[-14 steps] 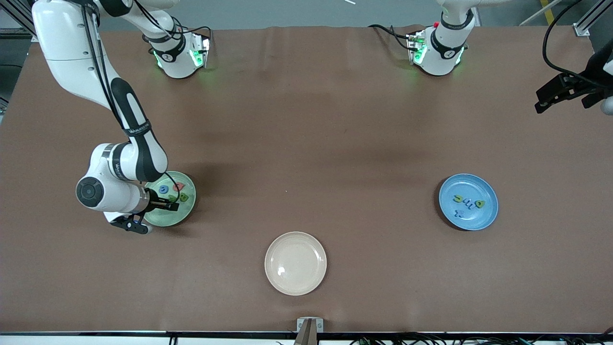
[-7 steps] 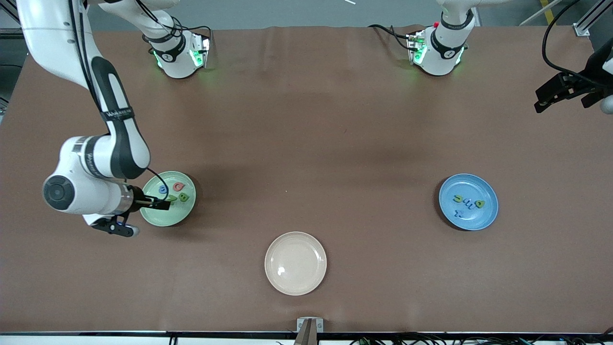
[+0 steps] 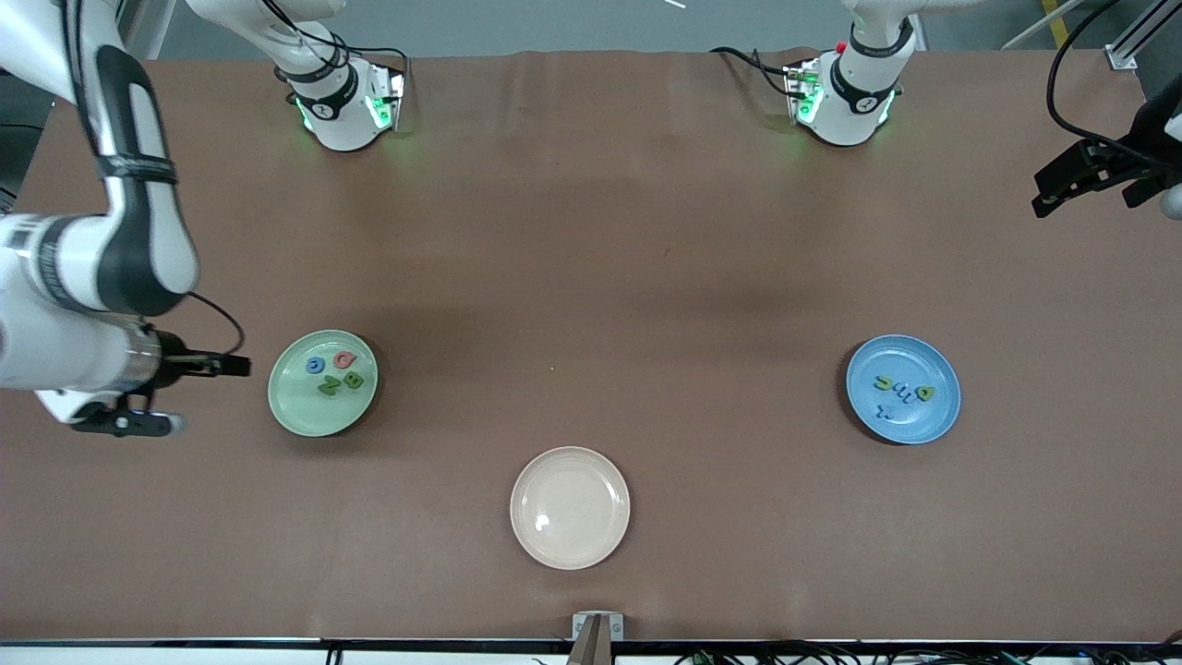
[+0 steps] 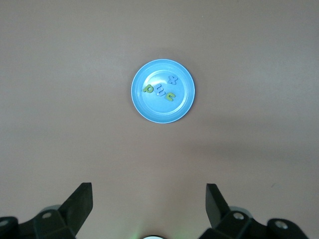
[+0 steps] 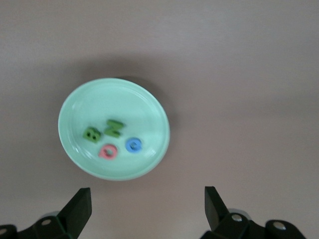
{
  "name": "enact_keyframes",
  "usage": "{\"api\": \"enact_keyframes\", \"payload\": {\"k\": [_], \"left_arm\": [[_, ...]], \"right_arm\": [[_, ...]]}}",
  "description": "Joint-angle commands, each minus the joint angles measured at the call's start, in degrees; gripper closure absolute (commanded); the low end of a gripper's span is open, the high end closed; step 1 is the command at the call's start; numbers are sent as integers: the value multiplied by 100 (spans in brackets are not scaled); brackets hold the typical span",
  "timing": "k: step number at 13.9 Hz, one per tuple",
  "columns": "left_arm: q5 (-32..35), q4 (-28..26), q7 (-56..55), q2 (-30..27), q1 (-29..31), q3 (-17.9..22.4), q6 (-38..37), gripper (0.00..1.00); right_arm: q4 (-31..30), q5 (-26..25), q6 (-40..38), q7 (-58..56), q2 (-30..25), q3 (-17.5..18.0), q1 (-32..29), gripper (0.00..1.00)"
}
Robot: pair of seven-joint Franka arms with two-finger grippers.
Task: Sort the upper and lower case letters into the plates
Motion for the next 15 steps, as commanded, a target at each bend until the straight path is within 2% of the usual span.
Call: {"api": "enact_keyframes", "payload": {"k": [1, 3, 7, 10, 12, 15], "left_arm": [[-136, -83, 187, -130, 42, 52, -19, 0], [-136, -74, 214, -121, 42, 52, -28, 0], [-136, -74, 223, -103, 33, 52, -11, 0], [-171, -66, 231, -60, 16, 26, 15, 0], [-276, -22, 222, -42, -2, 26, 25, 0], [-277, -22, 231, -51, 24, 26, 16, 0]], "right_arm": [[724, -107, -870, -192, -18, 99, -282, 0], [997, -55, -1240, -166, -35, 107, -327, 0], [1622, -28, -1286, -174, -26, 125, -424, 0], [1693, 165, -1338, -148, -52, 143, -389, 0], [1693, 200, -1793, -157, -245, 151, -388, 0], [1544, 192, -2076, -201, -535, 134, -380, 0]]}}
